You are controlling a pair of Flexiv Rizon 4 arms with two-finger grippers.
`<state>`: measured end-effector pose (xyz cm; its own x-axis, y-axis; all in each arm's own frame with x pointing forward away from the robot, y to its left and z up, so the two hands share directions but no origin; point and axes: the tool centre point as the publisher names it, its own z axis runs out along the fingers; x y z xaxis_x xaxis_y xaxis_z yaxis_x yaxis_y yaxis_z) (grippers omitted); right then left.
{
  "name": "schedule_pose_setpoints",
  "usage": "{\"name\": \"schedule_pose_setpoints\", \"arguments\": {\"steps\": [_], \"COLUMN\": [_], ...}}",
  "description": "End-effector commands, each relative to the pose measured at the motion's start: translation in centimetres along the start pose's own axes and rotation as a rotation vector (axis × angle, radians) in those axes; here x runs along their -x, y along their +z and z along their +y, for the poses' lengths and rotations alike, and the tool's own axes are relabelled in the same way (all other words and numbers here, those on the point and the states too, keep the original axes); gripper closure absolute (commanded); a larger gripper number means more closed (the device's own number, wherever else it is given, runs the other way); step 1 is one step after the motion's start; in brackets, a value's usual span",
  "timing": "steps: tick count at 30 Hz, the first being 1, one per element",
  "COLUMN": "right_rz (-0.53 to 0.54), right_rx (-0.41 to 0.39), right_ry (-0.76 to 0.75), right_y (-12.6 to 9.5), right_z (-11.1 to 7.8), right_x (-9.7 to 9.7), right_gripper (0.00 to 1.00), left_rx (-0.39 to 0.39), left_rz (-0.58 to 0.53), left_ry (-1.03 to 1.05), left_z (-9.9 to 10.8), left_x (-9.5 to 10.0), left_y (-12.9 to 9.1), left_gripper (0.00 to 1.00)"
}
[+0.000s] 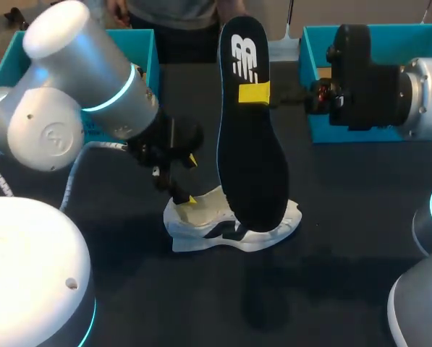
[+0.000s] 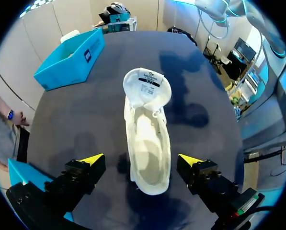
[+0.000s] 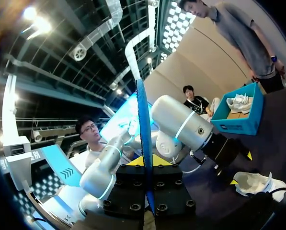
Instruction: Take the shoe out of the shoebox, open the shoe tongue, remove and reinsert the insole, then place the shoe into the shoebox
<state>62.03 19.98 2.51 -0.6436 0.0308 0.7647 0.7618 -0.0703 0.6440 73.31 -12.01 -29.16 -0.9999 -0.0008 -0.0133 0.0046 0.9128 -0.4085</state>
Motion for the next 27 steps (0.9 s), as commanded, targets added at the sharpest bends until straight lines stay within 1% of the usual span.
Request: {"name": "schedule_pose_setpoints", "arguments": {"steps": [1, 2, 3, 7, 12, 14, 27], "right_rz": [-0.004, -0.004, -0.004, -0.004, -0.004, -0.004, -0.004], "right_rx": [0.000, 0.000, 0.000, 0.000, 0.000, 0.000, 0.000], "right_ry": [0.002, 0.002, 0.002, 0.002, 0.002, 0.002, 0.002], "right_y": [0.2, 0.2, 0.2, 0.2, 0.2, 0.2, 0.2], "right_z": [0.0, 0.0, 0.0, 0.0, 0.0, 0.0, 0.0], "right_x": [-0.1, -0.1, -0.1, -0.1, -0.1, -0.1, -0.1], "right_gripper": [1.00, 1.00, 1.00, 1.00, 1.00, 1.00, 1.00], "left_rx": [0.037, 0.038, 0.042, 0.082, 0.090, 0.111, 0.111], "left_rz": [0.007, -0.007, 0.002, -0.022, -0.024, -0.055, -0.055], "left_ry": [0.021, 0.023, 0.035, 0.023, 0.004, -0.017, -0.017], "left_z": [-1.2, -1.3, -1.4, -2.1, -2.4, -2.4, -2.4], "left_x": [1.4, 1.5, 1.6, 2.0, 2.3, 2.6, 2.6], "left_y": [1.7, 1.9, 2.1, 2.7, 3.3, 3.6, 3.6], "left_gripper": [0.00, 0.00, 0.00, 0.00, 0.00, 0.00, 0.00]}}
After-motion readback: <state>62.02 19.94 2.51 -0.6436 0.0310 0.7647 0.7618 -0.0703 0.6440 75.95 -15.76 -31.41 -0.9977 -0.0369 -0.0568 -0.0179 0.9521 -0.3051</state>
